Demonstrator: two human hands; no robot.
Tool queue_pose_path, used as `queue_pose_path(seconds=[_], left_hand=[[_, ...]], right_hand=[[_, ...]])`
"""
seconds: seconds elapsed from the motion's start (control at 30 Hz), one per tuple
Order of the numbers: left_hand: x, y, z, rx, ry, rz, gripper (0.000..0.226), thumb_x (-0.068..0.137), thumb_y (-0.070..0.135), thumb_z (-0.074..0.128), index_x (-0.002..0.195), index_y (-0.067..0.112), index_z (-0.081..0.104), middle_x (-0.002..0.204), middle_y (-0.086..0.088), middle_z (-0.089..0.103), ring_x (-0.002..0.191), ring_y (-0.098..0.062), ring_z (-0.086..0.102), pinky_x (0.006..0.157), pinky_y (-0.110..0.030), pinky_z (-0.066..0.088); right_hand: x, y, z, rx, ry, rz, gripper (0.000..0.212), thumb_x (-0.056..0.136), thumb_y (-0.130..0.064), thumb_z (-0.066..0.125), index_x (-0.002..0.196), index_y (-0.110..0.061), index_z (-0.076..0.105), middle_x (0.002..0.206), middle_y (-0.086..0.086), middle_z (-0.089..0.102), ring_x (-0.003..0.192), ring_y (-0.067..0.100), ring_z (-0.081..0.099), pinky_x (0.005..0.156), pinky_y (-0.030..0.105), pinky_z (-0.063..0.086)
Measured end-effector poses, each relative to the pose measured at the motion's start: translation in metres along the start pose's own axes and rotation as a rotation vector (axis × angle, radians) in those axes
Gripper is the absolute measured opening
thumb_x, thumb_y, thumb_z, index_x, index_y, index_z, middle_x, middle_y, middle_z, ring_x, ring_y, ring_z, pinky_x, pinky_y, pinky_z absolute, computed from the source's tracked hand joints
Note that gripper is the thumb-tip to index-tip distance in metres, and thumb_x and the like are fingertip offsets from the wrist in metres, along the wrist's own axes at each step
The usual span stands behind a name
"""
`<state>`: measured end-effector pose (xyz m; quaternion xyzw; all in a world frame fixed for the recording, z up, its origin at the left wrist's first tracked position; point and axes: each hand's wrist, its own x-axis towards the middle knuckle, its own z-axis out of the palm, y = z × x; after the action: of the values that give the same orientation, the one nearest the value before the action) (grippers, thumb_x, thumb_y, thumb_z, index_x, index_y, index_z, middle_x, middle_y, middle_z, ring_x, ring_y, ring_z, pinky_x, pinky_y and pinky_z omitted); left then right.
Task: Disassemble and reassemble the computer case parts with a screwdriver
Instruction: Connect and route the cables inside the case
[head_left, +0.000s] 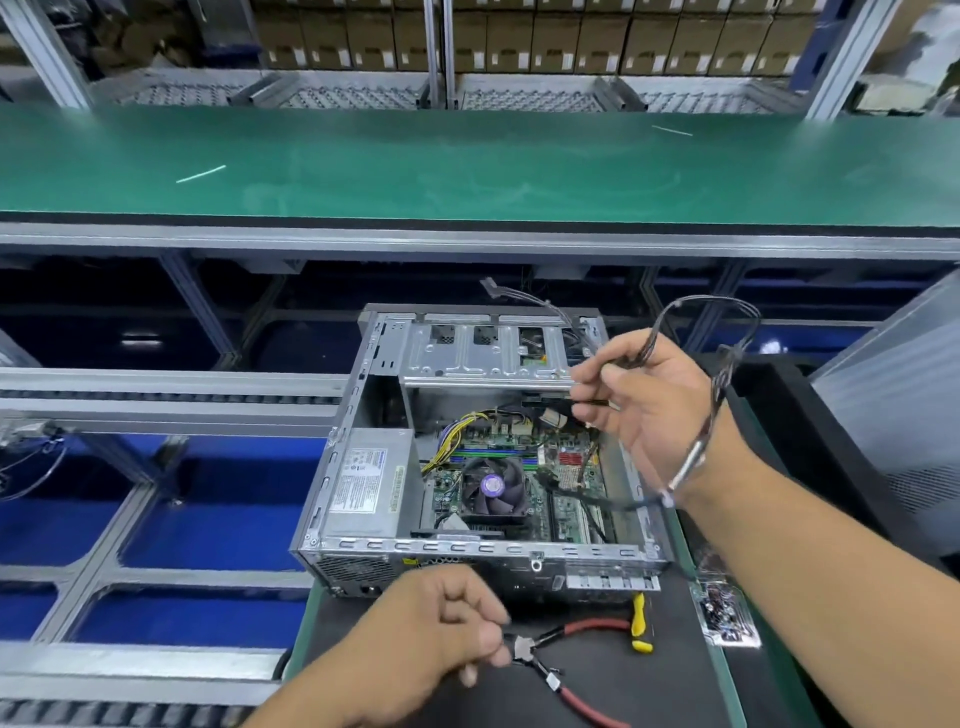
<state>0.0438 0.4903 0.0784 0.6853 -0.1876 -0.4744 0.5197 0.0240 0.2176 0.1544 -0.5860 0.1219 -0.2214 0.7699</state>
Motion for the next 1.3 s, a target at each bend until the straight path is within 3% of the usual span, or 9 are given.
queue_pose_path(seconds=[0.5,0.67,0.73,0.83,0.9,1.0,1.1,1.17,1.3], left_hand=[[0.028,0.132,0.091,-0.072,-0.162,0.317,0.016,0.093,-0.004,0.067,0.089,0.011,0.068,0.087,-0.017,0.077,0.06,-0.014,0.068,0.053,-0.018,0.048],[0.02,0.145,0.111,0.125,-0.822,0.329,0.042,0.1,-0.001,0.056,0.14,0.013,0.057,0.14,-0.015,0.061,0.13,-0.025,0.06,0.091,-0.032,0.057],[0.024,0.155,0.1,0.13,-0.703,0.395,0.038,0.1,0.002,0.052,0.133,0.016,0.064,0.136,-0.01,0.066,0.129,-0.024,0.061,0.087,-0.032,0.057],[0.038,0.166,0.063,-0.02,-0.182,0.473,0.032,0.088,0.006,0.049,0.088,0.019,0.078,0.087,-0.014,0.077,0.079,-0.026,0.075,0.055,-0.025,0.054],[0.05,0.165,0.037,-0.159,0.13,0.48,0.027,0.077,0.013,0.05,0.07,0.017,0.076,0.065,-0.013,0.068,0.054,-0.024,0.063,0.043,-0.024,0.043],[0.071,0.15,0.009,-0.256,0.396,0.415,0.026,0.086,0.021,0.052,0.075,0.01,0.073,0.063,-0.011,0.065,0.055,-0.023,0.057,0.045,-0.026,0.043],[0.089,0.137,-0.008,-0.247,0.345,0.202,0.062,0.1,0.06,0.041,0.099,0.008,0.075,0.085,-0.013,0.077,0.069,-0.023,0.067,0.059,-0.032,0.05],[0.097,0.135,-0.011,-0.271,0.225,0.072,0.081,0.096,0.077,0.032,0.108,0.009,0.074,0.098,-0.014,0.078,0.081,-0.023,0.07,0.067,-0.035,0.051],[0.112,0.135,-0.003,-0.477,0.209,0.052,0.05,0.106,0.05,0.044,0.108,0.007,0.07,0.084,-0.005,0.077,0.069,-0.016,0.069,0.06,-0.028,0.05]], right_hand=[[-0.018,-0.045,-0.039,-0.135,-0.043,-0.096,0.017,0.095,-0.004,0.06,0.099,-0.018,0.07,0.104,0.019,0.075,0.083,0.023,0.07,0.072,0.033,0.06],[-0.017,-0.086,-0.046,-0.211,-0.229,-0.057,0.018,0.096,0.0,0.062,0.099,-0.016,0.07,0.105,0.021,0.074,0.084,0.025,0.069,0.075,0.035,0.06],[-0.017,-0.094,-0.044,-0.287,-0.289,-0.035,0.021,0.097,0.004,0.06,0.1,-0.015,0.069,0.105,0.019,0.075,0.084,0.024,0.068,0.075,0.034,0.059],[-0.015,-0.098,-0.038,-0.441,-0.187,-0.014,0.022,0.1,0.008,0.055,0.099,-0.011,0.066,0.102,0.015,0.077,0.081,0.02,0.069,0.072,0.033,0.058],[-0.015,-0.094,-0.033,-0.503,-0.113,-0.013,0.022,0.099,0.01,0.052,0.099,-0.009,0.065,0.1,0.012,0.078,0.081,0.02,0.069,0.074,0.034,0.058],[-0.019,-0.079,-0.027,-0.491,-0.105,0.061,0.029,0.097,0.014,0.05,0.092,-0.01,0.066,0.097,0.013,0.077,0.086,0.027,0.068,0.085,0.047,0.058],[-0.021,-0.061,-0.019,-0.517,-0.121,0.071,0.03,0.094,0.018,0.049,0.092,-0.005,0.067,0.093,0.015,0.076,0.092,0.031,0.073,0.093,0.051,0.06],[-0.023,-0.045,-0.016,-0.551,-0.187,0.084,0.02,0.094,0.02,0.05,0.094,0.005,0.063,0.091,0.016,0.074,0.088,0.026,0.073,0.082,0.035,0.062],[-0.026,-0.003,-0.015,-0.852,-0.308,0.062,0.041,0.094,0.013,0.049,0.072,-0.015,0.069,0.084,0.013,0.065,0.087,0.028,0.053,0.064,0.026,0.039]])
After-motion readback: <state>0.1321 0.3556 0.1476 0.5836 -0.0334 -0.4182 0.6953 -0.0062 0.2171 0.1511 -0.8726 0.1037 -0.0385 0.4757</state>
